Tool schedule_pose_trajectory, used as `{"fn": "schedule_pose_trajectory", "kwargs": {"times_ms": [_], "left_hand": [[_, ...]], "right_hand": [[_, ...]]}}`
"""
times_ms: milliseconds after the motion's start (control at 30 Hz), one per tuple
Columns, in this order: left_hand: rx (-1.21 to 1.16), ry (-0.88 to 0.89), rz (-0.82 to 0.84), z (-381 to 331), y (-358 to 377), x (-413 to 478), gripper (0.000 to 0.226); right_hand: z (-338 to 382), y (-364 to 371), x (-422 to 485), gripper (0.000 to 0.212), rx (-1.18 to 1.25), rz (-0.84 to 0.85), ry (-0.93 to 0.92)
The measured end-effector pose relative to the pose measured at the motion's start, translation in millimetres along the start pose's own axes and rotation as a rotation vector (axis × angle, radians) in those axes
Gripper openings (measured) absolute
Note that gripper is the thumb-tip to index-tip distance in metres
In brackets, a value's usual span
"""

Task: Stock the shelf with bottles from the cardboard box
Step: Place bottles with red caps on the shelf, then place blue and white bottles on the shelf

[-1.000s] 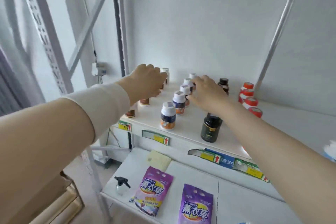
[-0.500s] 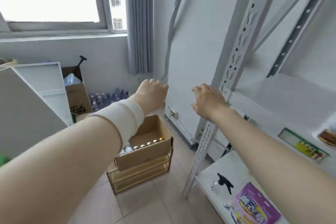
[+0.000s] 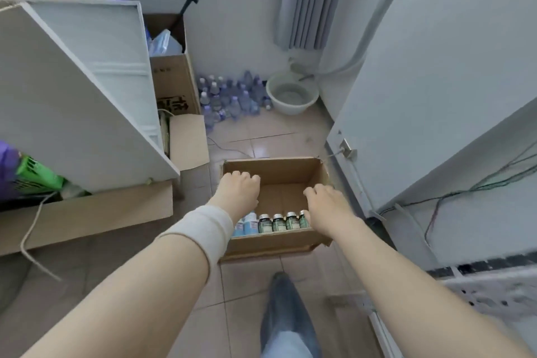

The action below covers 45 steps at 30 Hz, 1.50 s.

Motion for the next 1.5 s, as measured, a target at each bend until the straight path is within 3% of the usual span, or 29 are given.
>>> {"fn": "schedule_pose_trajectory", "kwargs": {"times_ms": [367, 567, 733, 900, 1033, 1167, 1267, 1400, 1500], "left_hand": [[-0.248, -0.249, 0.487, 13.8, 208.9, 64.7, 0.043], [-0.239, -0.303, 0.519, 47.1, 288.0, 117.8, 0.044], [-0.116, -0.177, 0.497, 68.0, 340.8, 183.1, 0.039], [0.061, 0.028, 0.638, 74.7, 387.4, 217.6, 0.036], [0.06, 0.113, 0.749, 75.1, 406.2, 221.1, 0.029], [-0.067, 0.028, 0.798, 80.2, 412.6, 222.6, 0.044], [-0.237, -0.107, 0.802, 78.7, 415.4, 223.8, 0.059], [-0.441, -0.35, 0.794, 75.8, 421.1, 213.9, 0.063], [-0.586, -0.497, 0.691, 79.3, 415.7, 209.5, 0.06]], "right_hand": [[0.0, 195.1, 112.9, 0.045, 0.115, 0.48, -0.136], [29.3, 263.9, 171.6, 0.051, 0.215, 0.541, -0.147], [60.3, 322.3, 229.0, 0.053, 0.396, 0.585, -0.011], [84.6, 374.3, 250.0, 0.043, 0.682, 0.75, 0.283], [85.6, 387.9, 255.0, 0.043, 0.772, 0.753, 0.407], [79.9, 391.0, 256.2, 0.047, 0.778, 0.786, 0.441], [62.1, 388.0, 260.4, 0.053, 0.78, 0.721, 0.496], [25.1, 383.2, 260.2, 0.055, 0.808, 0.649, 0.588], [-3.4, 377.4, 256.4, 0.06, 0.881, 0.605, 0.665]]}}
Point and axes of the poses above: each hand's wrist, its own x-axis towards the middle knuckle, its own y-axis out of the palm, z = x × y, the point moved 9 cm from there along x, towards the middle knuckle, and after that the axes turned 12 degrees about -z, right-handed, at the moved point
